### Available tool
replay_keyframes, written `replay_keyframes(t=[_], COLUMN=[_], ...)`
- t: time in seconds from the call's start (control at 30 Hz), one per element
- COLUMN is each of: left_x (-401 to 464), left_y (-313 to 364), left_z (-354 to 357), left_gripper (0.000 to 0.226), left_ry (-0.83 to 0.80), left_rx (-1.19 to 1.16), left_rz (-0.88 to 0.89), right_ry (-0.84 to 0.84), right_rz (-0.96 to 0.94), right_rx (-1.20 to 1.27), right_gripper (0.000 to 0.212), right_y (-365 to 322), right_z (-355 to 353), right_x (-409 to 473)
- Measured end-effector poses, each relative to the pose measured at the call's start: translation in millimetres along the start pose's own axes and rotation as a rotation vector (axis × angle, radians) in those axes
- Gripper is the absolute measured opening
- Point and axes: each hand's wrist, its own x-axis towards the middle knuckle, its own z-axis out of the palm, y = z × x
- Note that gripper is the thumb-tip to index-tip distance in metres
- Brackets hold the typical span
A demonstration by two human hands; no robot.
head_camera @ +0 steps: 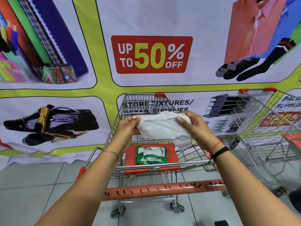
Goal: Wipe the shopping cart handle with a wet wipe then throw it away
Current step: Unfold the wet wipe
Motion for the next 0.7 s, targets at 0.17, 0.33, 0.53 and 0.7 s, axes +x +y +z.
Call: replay_keyframes(t=[0.17,0.33,0.53,0.7], left_x=[0.6,-3.6,-6.6,-14.0], left_y=[2.7,5.7,7.2,8.9], left_z=[15.9,19.9,18.6,15.3], left_gripper=[0.02,0.043,0.065,0.047], left_ry=[0.037,-0.112,-0.246,-0.392], left_rx=[-0.054,-0.15,-0.11,-0.13], left_rz=[-0.179,-0.139,-0.211,-0.355], right_ry=[0.058,0.247,0.38,0.484], right_rz=[-0.096,-0.067,-0.066,0.085], right_rx=[0.033,0.124,0.066,0.109], right_gripper=[0.02,0.023,0.029,0.04], right_y=[-6.1,-8.4,1.6,7.1], right_z=[9.4,12.9,10.1,3.9], right_x=[1.7,6.7,5.5,8.7])
